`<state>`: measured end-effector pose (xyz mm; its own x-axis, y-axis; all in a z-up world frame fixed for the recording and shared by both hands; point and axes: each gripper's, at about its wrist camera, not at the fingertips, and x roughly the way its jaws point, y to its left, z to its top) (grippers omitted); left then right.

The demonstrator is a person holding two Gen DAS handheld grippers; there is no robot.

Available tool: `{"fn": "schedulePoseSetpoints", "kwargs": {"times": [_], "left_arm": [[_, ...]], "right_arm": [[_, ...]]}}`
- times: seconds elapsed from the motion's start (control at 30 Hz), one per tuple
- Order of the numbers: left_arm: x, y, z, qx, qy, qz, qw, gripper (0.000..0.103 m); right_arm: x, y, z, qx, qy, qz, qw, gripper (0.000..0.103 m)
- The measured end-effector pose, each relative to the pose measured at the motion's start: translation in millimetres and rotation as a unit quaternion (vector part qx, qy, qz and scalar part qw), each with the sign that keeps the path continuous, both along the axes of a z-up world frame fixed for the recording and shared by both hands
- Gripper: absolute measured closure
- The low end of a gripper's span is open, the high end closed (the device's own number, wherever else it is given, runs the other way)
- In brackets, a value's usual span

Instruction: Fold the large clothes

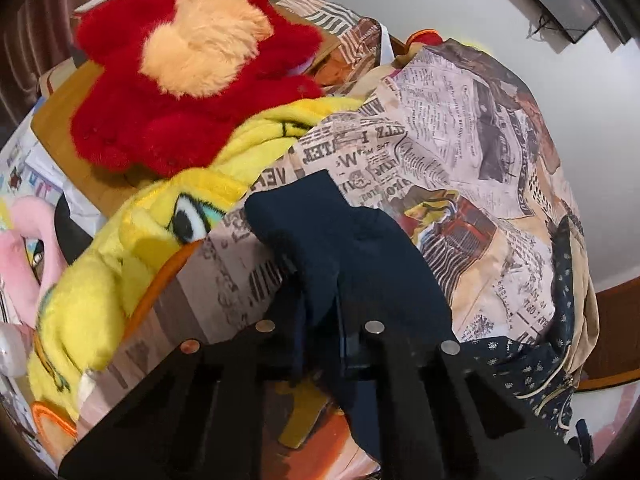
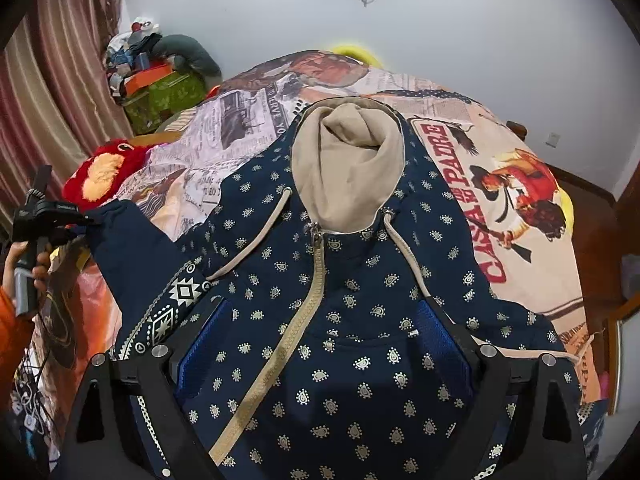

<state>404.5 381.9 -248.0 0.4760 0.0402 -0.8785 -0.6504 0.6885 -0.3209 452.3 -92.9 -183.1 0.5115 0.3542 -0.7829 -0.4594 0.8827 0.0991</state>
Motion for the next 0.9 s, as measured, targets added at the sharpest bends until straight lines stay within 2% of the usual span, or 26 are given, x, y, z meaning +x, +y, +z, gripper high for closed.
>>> {"fn": "schedulePoseSetpoints", "kwargs": {"times": [0.1, 0.23, 0.33, 0.43, 0.57, 0.7, 0.8, 0.9], "left_arm": [[0.9, -16.9, 17.1, 0.033, -0.006, -0.029, 0.999, 0.093], [3.1, -57.0, 58.2, 0.089, -0.034, -0.093, 0.9911, 0.093], [3.6, -97.1, 101.2, 0.109, -0.075, -0.144, 0.9807, 0.093], [3.8, -150.2, 147.0, 0.127, -0.117, -0.202, 0.9641, 0.093], [6.7, -218.6, 183.3, 0.125, -0.149, -0.267, 0.9438, 0.093], [7.5, -281.0, 190.7, 0.116, -0.157, -0.32, 0.9269, 0.093], [9.2, -326.6, 178.3, 0.12, -0.146, -0.358, 0.9143, 0.093], [10.4, -365.3, 152.9, 0.082, -0.121, -0.39, 0.9092, 0.093]], "right_arm": [[-0.8, -3.5, 2.1, -0.001, -0.002, -0.002, 1.0, 0.01], [-1.7, -15.7, 8.8, 0.013, 0.001, -0.01, 1.0, 0.01], [-5.2, -25.3, 16.1, 0.015, 0.0, -0.014, 1.0, 0.01], [-12.4, -36.4, 28.3, 0.012, -0.009, -0.019, 1.0, 0.01], [-25.9, -56.9, 50.9, 0.019, -0.027, -0.026, 0.999, 0.01], [-39.9, -79.1, 70.4, 0.028, -0.038, -0.034, 0.998, 0.01], [-53.5, -97.8, 79.2, 0.03, -0.041, -0.038, 0.998, 0.01], [-65.1, -112.8, 78.4, 0.027, -0.033, -0.042, 0.998, 0.01]]}}
